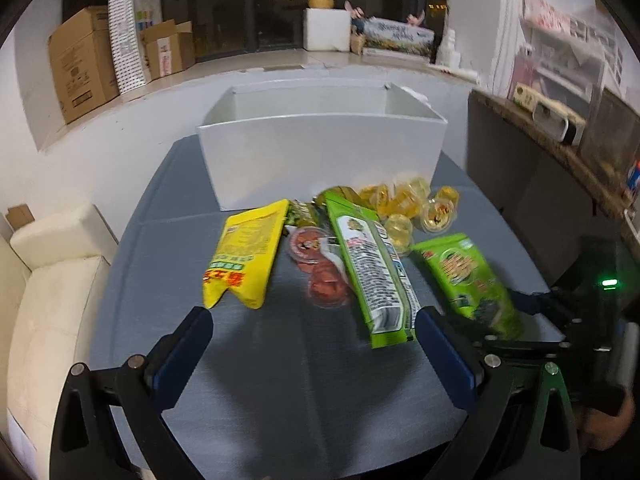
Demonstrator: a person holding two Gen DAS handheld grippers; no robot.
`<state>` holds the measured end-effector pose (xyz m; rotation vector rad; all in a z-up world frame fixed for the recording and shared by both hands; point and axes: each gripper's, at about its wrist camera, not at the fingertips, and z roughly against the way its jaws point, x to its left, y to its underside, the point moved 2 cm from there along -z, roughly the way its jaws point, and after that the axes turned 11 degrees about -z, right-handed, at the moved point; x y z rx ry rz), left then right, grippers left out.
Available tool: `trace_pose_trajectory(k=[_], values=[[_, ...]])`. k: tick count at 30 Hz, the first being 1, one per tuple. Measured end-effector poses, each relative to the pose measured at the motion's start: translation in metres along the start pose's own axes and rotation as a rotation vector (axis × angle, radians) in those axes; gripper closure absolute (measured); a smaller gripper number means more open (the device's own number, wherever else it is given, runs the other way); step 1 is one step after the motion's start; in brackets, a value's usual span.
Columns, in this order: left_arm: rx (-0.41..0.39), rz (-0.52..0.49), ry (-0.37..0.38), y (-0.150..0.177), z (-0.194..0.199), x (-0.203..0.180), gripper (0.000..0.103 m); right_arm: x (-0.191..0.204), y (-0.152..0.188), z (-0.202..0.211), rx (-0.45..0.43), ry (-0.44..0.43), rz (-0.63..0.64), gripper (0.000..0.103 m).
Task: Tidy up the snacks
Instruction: 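Grasp a green seaweed packet with the right gripper while the left grasps a long green packet, then drop both green packets into the white box from both grippers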
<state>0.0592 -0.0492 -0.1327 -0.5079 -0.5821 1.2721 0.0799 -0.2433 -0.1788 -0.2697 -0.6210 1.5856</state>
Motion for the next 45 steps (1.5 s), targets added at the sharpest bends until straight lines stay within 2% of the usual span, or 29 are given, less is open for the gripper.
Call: trace_pose_trajectory(k=[4, 9, 15, 18, 21, 23, 25, 28, 34, 40, 45], values=[[0.025, -0.064, -0.049, -0.017, -0.019, -0.026, 0.000, 0.006, -0.004, 0.011, -0.039, -0.003, -0.033, 0.032], [0.058, -0.132, -0.133, -0.038, -0.053, -0.055, 0.000, 0.004, -0.002, 0.010, -0.047, -0.002, -0.078, 0.032], [0.132, -0.155, -0.195, -0.045, -0.099, -0.067, 0.000, -0.012, 0.002, 0.010, -0.045, -0.004, -0.140, 0.032], [0.161, -0.194, -0.260, -0.044, -0.117, -0.070, 0.000, -0.020, 0.005, 0.014, -0.047, -0.008, -0.149, 0.032], [0.172, -0.207, -0.289, -0.042, -0.124, -0.069, 0.002, -0.023, 0.005, 0.015, -0.051, -0.015, -0.155, 0.032], [0.172, -0.184, -0.272, -0.041, -0.123, -0.064, 0.022, -0.022, 0.003, 0.015, -0.054, -0.021, -0.155, 0.032], [0.162, -0.185, -0.284, -0.041, -0.119, -0.059, 0.034, -0.021, 0.004, 0.016, -0.057, -0.029, -0.152, 0.032], [0.154, -0.141, -0.209, -0.041, -0.109, -0.046, 0.035, -0.017, 0.003, 0.018, -0.073, -0.048, -0.146, 0.032], [0.066, -0.082, -0.104, -0.043, -0.072, -0.020, 0.035, -0.004, -0.004, 0.023, -0.090, -0.071, -0.128, 0.032], [-0.030, -0.051, -0.033, -0.054, -0.028, -0.004, 0.035, 0.010, -0.019, 0.032, -0.123, -0.100, -0.111, 0.032], [-0.096, 0.003, 0.014, -0.082, 0.000, 0.026, 0.035, 0.026, -0.050, 0.039, -0.159, -0.138, -0.093, 0.032]])
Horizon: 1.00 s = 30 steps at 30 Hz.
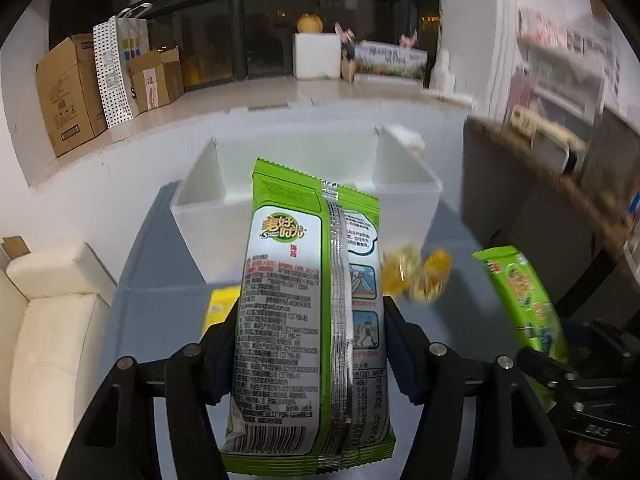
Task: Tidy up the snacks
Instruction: 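Drop both green packets into the white box from both grippers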
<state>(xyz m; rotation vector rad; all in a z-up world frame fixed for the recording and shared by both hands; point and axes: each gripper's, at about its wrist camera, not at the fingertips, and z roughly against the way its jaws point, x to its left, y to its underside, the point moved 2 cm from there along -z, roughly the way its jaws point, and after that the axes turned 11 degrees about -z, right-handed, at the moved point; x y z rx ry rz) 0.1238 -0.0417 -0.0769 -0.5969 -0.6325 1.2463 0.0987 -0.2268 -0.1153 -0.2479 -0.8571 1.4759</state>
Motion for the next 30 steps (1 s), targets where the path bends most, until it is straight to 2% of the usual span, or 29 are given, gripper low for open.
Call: trace_pose_trajectory(k=[4, 10, 16, 18, 19, 20, 24, 30], values=[[-0.018, 0.005, 0.014, -0.031, -0.003, 0.027, 0.035, 0.016, -0.042, -0.008, -0.038, -0.019, 0.024, 0.032], [-0.053, 0.048, 0.088, -0.088, -0.034, 0.067, 0.035, 0.038, -0.128, -0.040, -0.080, -0.026, 0.044, 0.032], [-0.035, 0.053, 0.123, -0.132, -0.088, 0.081, 0.035, 0.050, -0.192, -0.096, -0.076, 0.042, 0.099, 0.030], [0.003, 0.049, 0.178, -0.135, -0.108, 0.081, 0.022, 0.051, -0.200, -0.109, -0.056, 0.054, 0.116, 0.022], [0.017, 0.054, 0.142, -0.136, -0.115, 0.086, 0.007, 0.051, -0.202, -0.115, -0.053, 0.088, 0.128, 0.020], [0.028, 0.063, 0.108, -0.135, -0.121, 0.092, 0.000, 0.048, -0.204, -0.117, -0.058, 0.108, 0.120, 0.015], [0.045, 0.111, 0.148, -0.122, -0.130, 0.107, 0.000, 0.034, -0.202, -0.115, -0.074, 0.050, 0.047, 0.000], [0.030, 0.090, 0.082, -0.102, -0.112, 0.114, 0.000, 0.032, -0.190, -0.098, -0.095, 0.018, 0.020, 0.000]])
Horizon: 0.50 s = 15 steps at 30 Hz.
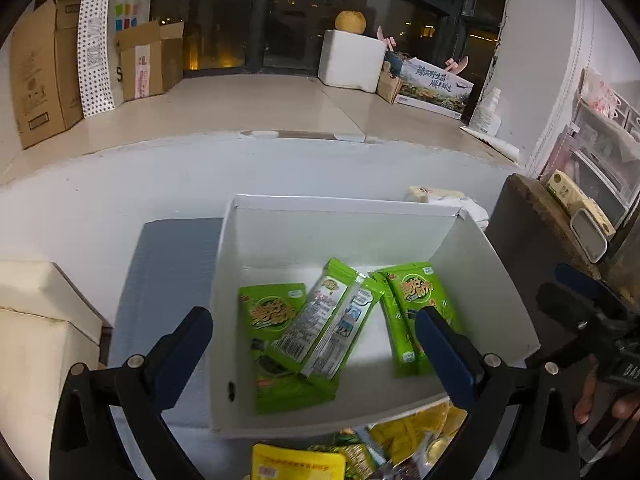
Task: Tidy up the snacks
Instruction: 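Drop both green packets into the white box from both grippers, then grasp the yellow snack bag with the left gripper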
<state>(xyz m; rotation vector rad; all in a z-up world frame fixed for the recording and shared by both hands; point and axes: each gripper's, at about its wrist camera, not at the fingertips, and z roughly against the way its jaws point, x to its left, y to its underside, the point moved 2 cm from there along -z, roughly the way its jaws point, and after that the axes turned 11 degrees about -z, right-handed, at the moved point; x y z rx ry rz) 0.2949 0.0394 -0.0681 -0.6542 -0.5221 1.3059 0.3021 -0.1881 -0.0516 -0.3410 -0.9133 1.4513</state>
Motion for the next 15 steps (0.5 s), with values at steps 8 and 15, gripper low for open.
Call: trace_pose_trajectory(k=[8, 15], values=[[-0.069, -0.073, -0.107, 0.051, 0.062, -0.009, 0.000, 0.005, 0.039, 0.074, -0.077, -0.105, -0.011, 0.000], [0.050, -0.081, -0.037, 0.142, 0.058, -0.015, 0.000, 0.003, 0.115, 0.121, -0.058, -0.171, -0.015, 0.000]])
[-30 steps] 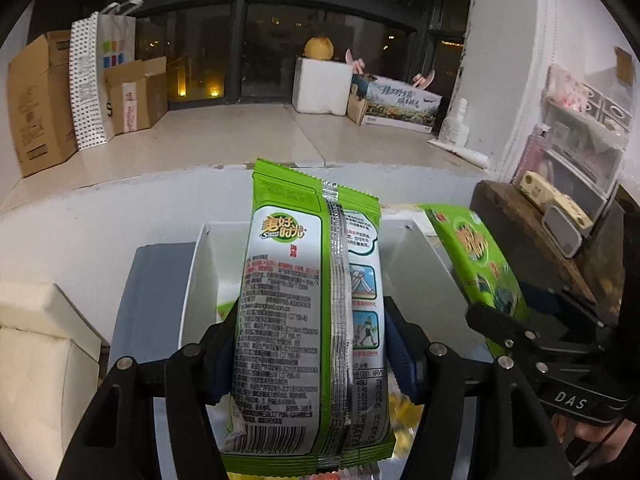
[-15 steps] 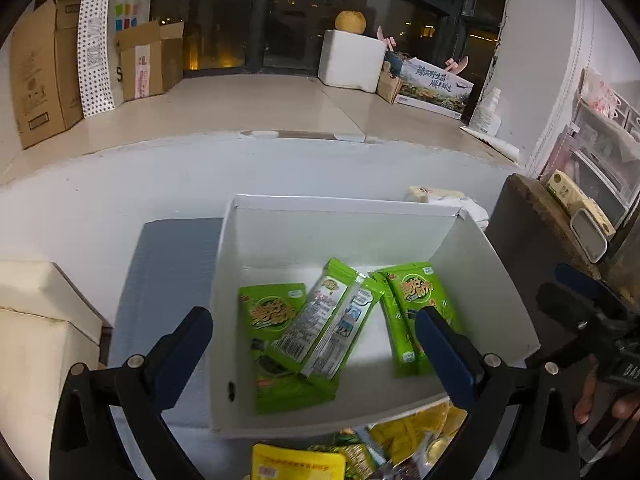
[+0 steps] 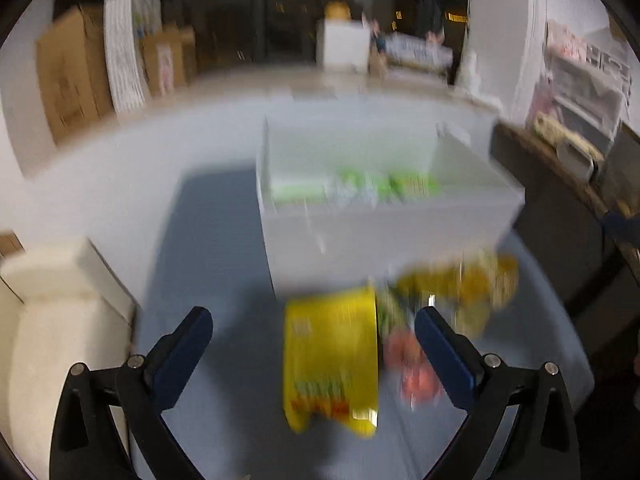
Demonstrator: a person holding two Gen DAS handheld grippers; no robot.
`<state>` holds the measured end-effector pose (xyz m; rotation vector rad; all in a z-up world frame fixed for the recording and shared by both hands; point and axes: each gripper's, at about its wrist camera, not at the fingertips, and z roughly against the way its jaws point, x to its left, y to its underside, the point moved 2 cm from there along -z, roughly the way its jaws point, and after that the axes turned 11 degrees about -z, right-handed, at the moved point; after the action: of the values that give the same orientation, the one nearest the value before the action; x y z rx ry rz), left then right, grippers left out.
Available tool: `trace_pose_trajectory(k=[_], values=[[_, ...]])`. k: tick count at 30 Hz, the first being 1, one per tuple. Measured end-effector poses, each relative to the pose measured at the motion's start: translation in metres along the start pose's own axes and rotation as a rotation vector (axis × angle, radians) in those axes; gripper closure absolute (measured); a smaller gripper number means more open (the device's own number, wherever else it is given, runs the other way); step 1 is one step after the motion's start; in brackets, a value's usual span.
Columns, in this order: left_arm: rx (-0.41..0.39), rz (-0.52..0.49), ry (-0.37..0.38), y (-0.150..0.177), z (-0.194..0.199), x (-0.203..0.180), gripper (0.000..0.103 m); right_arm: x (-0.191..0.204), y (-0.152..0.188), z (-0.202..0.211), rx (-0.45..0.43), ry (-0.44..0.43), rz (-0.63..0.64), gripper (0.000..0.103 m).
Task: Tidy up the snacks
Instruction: 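Grasp the yellow snack bag with the left gripper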
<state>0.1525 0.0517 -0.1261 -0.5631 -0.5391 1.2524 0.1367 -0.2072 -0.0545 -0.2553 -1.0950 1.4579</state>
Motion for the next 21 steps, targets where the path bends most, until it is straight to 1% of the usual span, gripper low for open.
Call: trace_pose_trajectory(k=[2, 3, 5, 8, 11, 14, 15, 17, 19, 21], values=[[0.076, 0.004, 0.015, 0.022, -0.021, -0.001, 0.000, 0.000, 0.019, 0.010, 0.005, -0.003, -0.001, 0.000], [0.108, 0.009, 0.007, 0.032, -0.031, 0.000, 0.000, 0.000, 0.030, 0.016, 0.008, -0.001, -0.004, 0.000], [0.142, 0.022, 0.021, 0.041, -0.046, 0.001, 0.000, -0.002, 0.044, 0.023, 0.015, 0.000, -0.007, 0.000], [0.140, 0.038, 0.075, 0.043, -0.055, -0.001, 0.000, -0.003, 0.064, 0.031, 0.031, -0.004, -0.009, 0.000], [0.150, 0.025, 0.060, 0.040, -0.063, -0.002, 0.000, -0.005, 0.074, 0.033, 0.048, -0.001, -0.020, 0.000], [0.147, 0.078, 0.098, 0.036, -0.072, 0.008, 0.000, -0.006, 0.076, 0.035, 0.050, 0.010, -0.020, 0.000], [0.157, 0.101, 0.109, 0.038, -0.076, 0.012, 0.000, -0.007, 0.077, 0.036, 0.048, 0.009, -0.018, 0.000], [0.150, 0.104, 0.105, 0.033, -0.082, 0.016, 0.000, -0.006, 0.076, 0.037, 0.044, 0.010, -0.019, 0.000], [0.164, 0.094, 0.094, 0.031, -0.086, 0.015, 0.000, -0.004, 0.076, 0.036, 0.045, 0.008, -0.017, 0.000], [0.178, 0.072, 0.060, 0.027, -0.090, 0.010, 0.000, -0.002, 0.077, 0.035, 0.044, 0.003, -0.013, 0.000]])
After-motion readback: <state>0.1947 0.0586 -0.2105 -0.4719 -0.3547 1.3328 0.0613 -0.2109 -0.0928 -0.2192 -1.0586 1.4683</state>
